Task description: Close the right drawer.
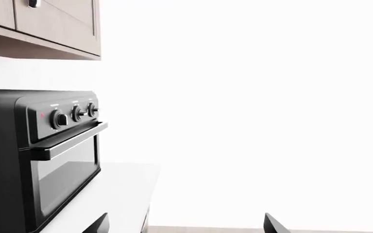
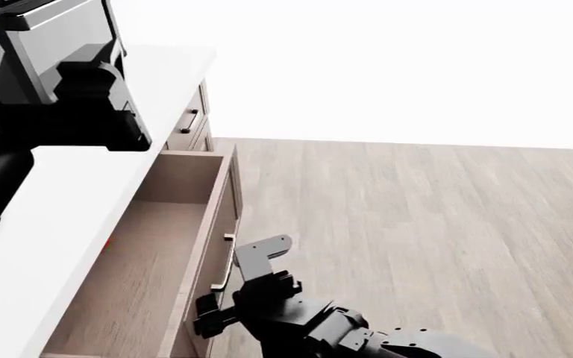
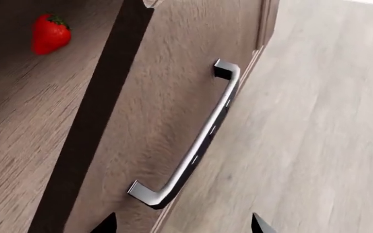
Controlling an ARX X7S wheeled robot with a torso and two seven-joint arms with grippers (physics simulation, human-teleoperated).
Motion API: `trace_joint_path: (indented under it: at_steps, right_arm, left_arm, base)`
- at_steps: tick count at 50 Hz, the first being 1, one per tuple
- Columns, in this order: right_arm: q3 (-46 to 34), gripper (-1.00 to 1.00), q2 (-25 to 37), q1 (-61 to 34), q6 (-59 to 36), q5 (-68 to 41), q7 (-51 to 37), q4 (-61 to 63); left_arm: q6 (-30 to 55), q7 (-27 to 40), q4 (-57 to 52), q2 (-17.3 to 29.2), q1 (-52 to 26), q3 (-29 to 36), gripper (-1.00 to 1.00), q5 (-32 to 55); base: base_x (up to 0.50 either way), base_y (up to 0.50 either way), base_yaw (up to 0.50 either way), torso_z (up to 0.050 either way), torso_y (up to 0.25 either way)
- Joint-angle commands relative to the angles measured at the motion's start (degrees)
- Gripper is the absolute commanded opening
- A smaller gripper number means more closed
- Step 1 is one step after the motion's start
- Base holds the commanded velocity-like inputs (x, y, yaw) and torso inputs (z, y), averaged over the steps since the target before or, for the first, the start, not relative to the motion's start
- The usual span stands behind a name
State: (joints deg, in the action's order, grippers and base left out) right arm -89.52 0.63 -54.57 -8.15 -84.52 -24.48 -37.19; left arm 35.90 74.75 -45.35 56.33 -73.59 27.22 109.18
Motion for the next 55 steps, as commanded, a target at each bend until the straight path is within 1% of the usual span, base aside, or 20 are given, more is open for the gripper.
trace_joint_path:
  at_steps: [1,6,17,22,26,32,39,46,52,55]
  right_arm:
    - [-0.19,1.00,-0.63,0.08,-0.03,0.47,3.10,2.63]
    - [-0.20,1.00,-0.63,0.26,-1.35,2.24,5.64,4.14]
    - [-0.05,1.00,-0.63,0.25,-0.79,1.55,6.09,2.83]
    - [-0.02,1.00,-0.63,-0.29,2.27,1.53,2.77,1.43]
    - [-0.08,1.00,-0.63,-1.32,2.04,1.84,-0.15,-0.54]
    - [0.37,1.00,-0.51,-2.35,3.55,1.84,-0.57,-2.98]
    - [0.45,1.00,4.93,-2.23,4.03,2.33,-4.99,2.61]
    - [0.77,1.00,8.18,-1.76,4.68,2.46,-6.67,6.10]
    - [1.51,1.00,12.21,-2.74,5.18,2.65,-10.18,12.70]
    - [1.98,1.00,15.79,-3.52,5.45,2.94,-13.54,18.28]
  left_arm:
    - [-0.12,-0.16,0.08,0.25,-0.07,-0.13,1.00,0.13]
    - [-0.14,-0.07,-0.01,0.21,-0.18,-0.08,1.00,0.26]
    - [-0.26,-0.14,-0.05,0.16,0.08,-0.01,1.00,-0.10]
    - [-0.33,-0.16,-0.17,0.30,0.20,-0.05,1.00,-0.11]
    - [-0.19,0.07,-0.24,0.10,0.20,0.23,1.00,-0.21]
    - [-0.18,0.21,-0.31,0.07,0.12,0.33,1.00,-0.13]
    - [-0.23,0.45,-0.33,0.17,-0.03,0.35,1.00,0.09]
    - [-0.24,0.32,-0.17,0.21,0.07,0.39,1.00,-0.13]
    - [-0.23,0.32,-0.22,0.26,0.06,0.43,1.00,-0.17]
    - [-0.30,0.50,-0.28,0.32,-0.07,0.40,1.00,0.05]
  base:
    - [0.00,0.00,0.00,0.000,0.000]
    - [0.00,0.00,0.00,0.000,0.000]
    - [0.00,0.00,0.00,0.000,0.000]
    - [0.00,0.00,0.00,0.000,0.000]
    - [0.00,0.00,0.00,0.000,0.000]
    - [0.00,0.00,0.00,0.000,0.000]
    - [0.00,0.00,0.00,0.000,0.000]
    - [0.00,0.00,0.00,0.000,0.000]
    - [0.00,0.00,0.00,0.000,0.000]
    - [0.00,0.00,0.00,0.000,0.000]
